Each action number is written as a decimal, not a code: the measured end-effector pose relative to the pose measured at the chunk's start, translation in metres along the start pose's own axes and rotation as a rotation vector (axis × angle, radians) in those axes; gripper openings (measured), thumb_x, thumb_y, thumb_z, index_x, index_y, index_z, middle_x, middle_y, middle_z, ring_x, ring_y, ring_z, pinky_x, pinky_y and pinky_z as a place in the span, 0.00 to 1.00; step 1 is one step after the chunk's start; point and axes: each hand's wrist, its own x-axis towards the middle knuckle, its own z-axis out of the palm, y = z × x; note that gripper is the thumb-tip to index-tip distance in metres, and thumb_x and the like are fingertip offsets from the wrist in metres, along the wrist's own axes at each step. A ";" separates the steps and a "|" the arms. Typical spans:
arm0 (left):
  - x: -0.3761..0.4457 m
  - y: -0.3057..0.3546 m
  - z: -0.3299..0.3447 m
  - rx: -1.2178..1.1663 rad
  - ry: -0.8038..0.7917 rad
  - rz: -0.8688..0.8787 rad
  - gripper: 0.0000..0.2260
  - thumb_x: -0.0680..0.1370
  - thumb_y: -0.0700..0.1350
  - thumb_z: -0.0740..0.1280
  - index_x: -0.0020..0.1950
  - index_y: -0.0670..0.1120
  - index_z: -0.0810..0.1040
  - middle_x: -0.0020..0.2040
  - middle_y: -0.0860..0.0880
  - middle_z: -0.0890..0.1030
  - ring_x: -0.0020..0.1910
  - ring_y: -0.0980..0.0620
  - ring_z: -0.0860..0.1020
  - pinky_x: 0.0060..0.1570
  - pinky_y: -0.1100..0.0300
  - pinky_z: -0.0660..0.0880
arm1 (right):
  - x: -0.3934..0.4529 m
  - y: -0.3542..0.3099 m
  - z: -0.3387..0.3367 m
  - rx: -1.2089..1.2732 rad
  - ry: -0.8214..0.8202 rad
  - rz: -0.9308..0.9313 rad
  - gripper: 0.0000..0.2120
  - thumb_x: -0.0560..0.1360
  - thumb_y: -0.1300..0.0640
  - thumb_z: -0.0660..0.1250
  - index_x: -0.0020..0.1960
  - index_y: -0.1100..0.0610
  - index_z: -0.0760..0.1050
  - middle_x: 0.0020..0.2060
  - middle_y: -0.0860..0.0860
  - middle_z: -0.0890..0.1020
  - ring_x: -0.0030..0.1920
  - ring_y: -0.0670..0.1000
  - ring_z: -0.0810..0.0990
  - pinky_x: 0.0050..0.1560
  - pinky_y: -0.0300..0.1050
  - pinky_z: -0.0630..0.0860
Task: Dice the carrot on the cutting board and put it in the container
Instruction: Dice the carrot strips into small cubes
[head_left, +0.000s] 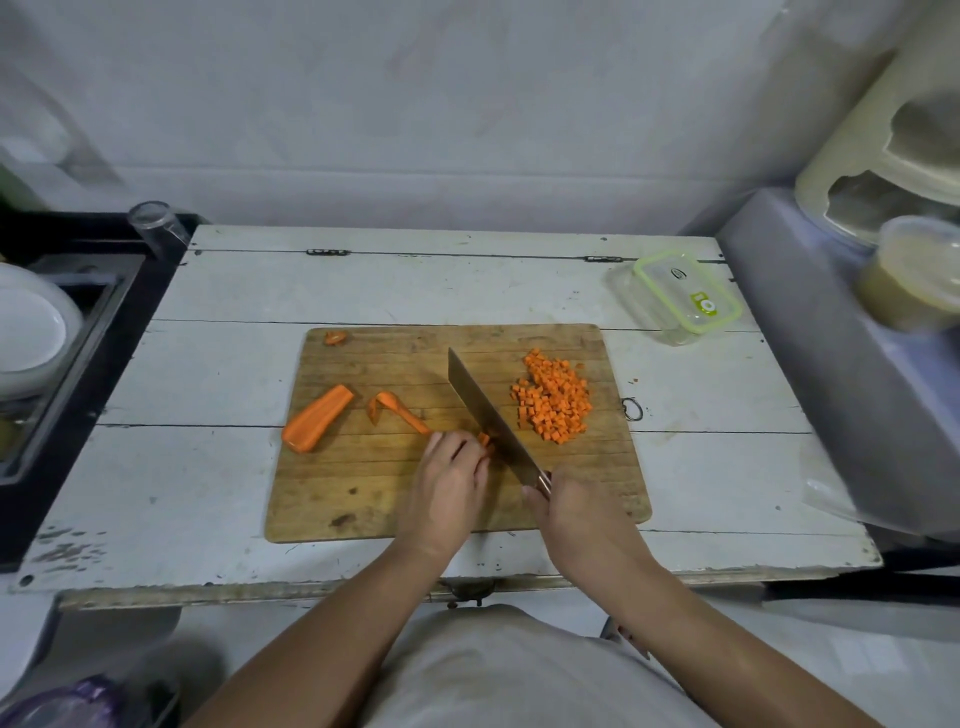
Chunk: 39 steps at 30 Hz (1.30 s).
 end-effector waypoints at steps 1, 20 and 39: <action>0.000 0.000 0.000 0.000 0.002 0.004 0.03 0.77 0.35 0.70 0.49 0.42 0.82 0.49 0.47 0.79 0.51 0.48 0.75 0.52 0.55 0.77 | 0.001 0.001 -0.002 0.002 -0.016 0.000 0.15 0.83 0.42 0.57 0.48 0.53 0.68 0.38 0.50 0.76 0.39 0.54 0.76 0.37 0.48 0.70; 0.000 0.001 0.002 -0.005 -0.011 -0.071 0.03 0.77 0.36 0.70 0.48 0.42 0.83 0.47 0.49 0.79 0.51 0.50 0.75 0.50 0.54 0.77 | -0.016 0.017 -0.010 -0.104 -0.004 -0.058 0.14 0.84 0.42 0.55 0.48 0.51 0.65 0.33 0.46 0.71 0.36 0.52 0.73 0.29 0.45 0.62; -0.006 0.002 -0.008 -0.013 -0.004 -0.022 0.05 0.78 0.35 0.71 0.52 0.40 0.84 0.50 0.47 0.80 0.51 0.49 0.78 0.52 0.54 0.78 | -0.016 0.017 -0.007 0.045 0.058 -0.038 0.16 0.83 0.41 0.56 0.48 0.52 0.69 0.37 0.48 0.76 0.38 0.53 0.76 0.36 0.50 0.71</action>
